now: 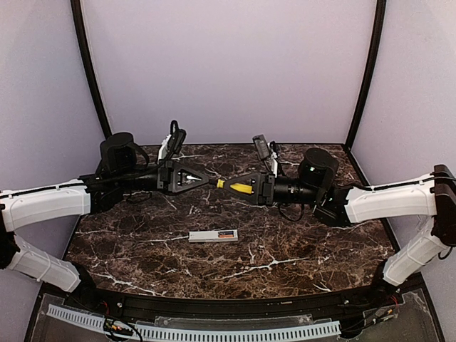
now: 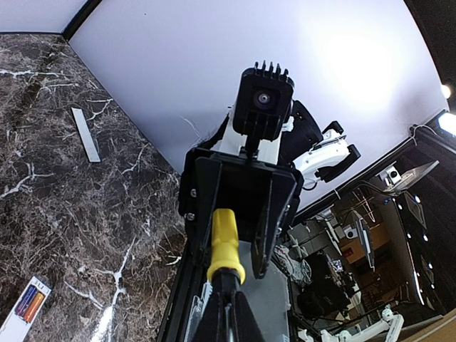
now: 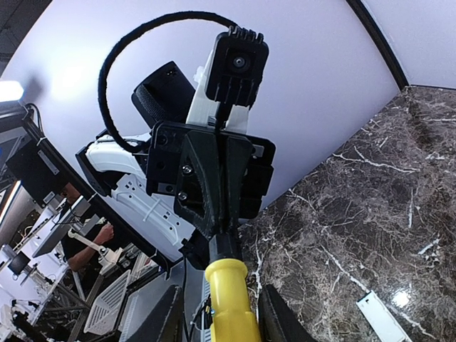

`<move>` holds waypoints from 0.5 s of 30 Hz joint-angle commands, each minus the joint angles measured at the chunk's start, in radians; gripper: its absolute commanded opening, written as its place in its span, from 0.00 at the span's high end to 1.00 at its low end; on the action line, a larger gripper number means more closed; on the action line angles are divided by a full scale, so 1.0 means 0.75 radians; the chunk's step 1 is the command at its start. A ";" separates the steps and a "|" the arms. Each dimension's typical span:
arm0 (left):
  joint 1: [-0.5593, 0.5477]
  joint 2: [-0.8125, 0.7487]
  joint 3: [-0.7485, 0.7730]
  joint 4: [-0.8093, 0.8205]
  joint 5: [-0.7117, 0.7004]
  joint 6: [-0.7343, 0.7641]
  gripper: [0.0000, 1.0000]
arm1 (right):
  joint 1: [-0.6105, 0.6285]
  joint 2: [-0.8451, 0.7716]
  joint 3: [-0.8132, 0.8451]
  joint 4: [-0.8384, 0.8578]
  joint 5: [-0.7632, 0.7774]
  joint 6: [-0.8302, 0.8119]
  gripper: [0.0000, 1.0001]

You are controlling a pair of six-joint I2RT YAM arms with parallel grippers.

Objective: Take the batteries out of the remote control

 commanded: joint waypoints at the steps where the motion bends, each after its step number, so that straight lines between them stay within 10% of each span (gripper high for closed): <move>1: 0.004 -0.013 0.010 0.036 -0.013 -0.003 1.00 | 0.011 -0.009 0.015 0.037 -0.013 -0.011 0.69; 15: 0.004 -0.019 -0.012 0.028 -0.043 0.007 1.00 | 0.012 -0.011 0.014 0.037 -0.022 -0.005 0.90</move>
